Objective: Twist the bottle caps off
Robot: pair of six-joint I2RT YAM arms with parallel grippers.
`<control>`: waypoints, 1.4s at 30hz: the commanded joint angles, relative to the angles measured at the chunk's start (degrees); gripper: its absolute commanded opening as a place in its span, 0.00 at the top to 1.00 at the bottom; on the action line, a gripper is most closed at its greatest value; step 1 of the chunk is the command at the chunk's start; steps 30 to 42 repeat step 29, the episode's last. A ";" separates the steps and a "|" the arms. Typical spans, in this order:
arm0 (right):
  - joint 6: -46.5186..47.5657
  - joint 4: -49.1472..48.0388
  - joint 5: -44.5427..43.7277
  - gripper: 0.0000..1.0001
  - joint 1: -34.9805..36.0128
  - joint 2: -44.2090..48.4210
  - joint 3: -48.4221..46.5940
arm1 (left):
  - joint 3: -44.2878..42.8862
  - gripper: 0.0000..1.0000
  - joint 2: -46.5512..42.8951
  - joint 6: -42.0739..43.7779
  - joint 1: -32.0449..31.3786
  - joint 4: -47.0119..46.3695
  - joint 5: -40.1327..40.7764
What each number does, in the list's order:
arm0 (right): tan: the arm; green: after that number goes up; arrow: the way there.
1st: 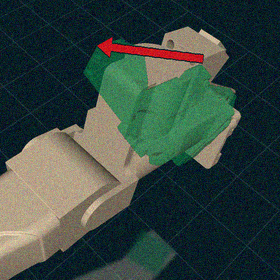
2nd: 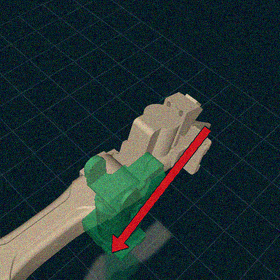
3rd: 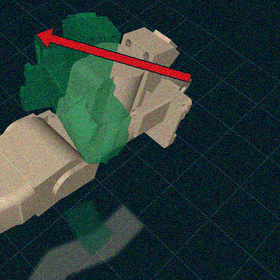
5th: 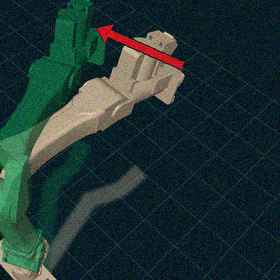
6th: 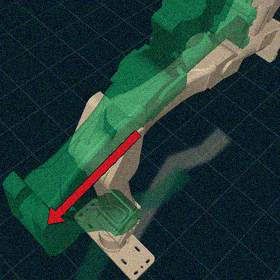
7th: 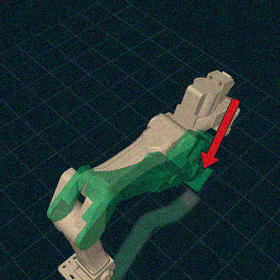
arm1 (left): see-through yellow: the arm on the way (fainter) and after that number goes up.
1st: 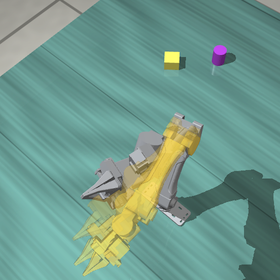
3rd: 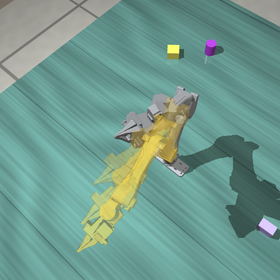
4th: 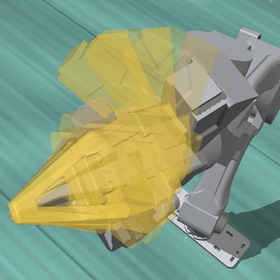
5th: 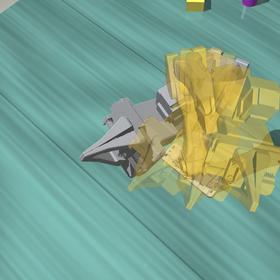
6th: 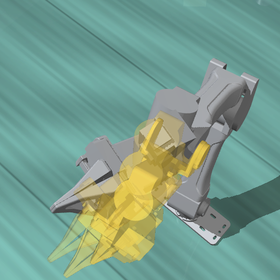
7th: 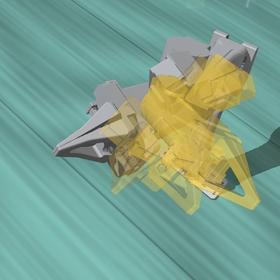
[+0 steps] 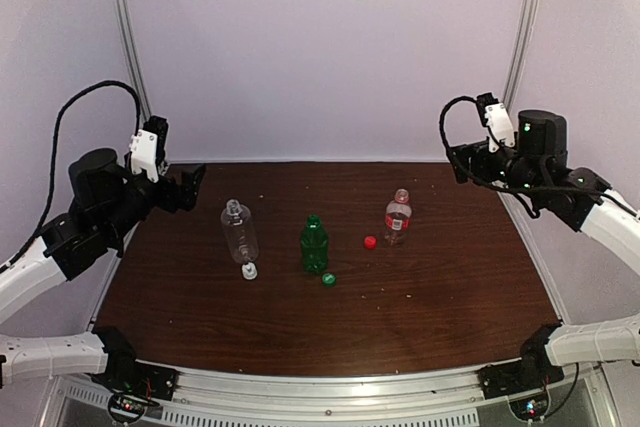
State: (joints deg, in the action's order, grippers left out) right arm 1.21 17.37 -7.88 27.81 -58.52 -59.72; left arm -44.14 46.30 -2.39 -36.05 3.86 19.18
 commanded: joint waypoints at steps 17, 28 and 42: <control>0.33 -1.37 -1.09 0.00 -0.39 -0.62 1.10 | 0.33 0.02 -1.31 1.64 0.47 -2.86 -0.42; 0.11 -1.19 -1.24 0.00 -0.38 -0.85 1.02 | 0.33 0.02 -1.22 1.81 0.47 -2.49 -0.33; 0.11 -1.19 -1.34 0.00 -0.35 -0.70 1.13 | 0.29 0.02 -1.22 1.78 0.49 -2.53 -0.31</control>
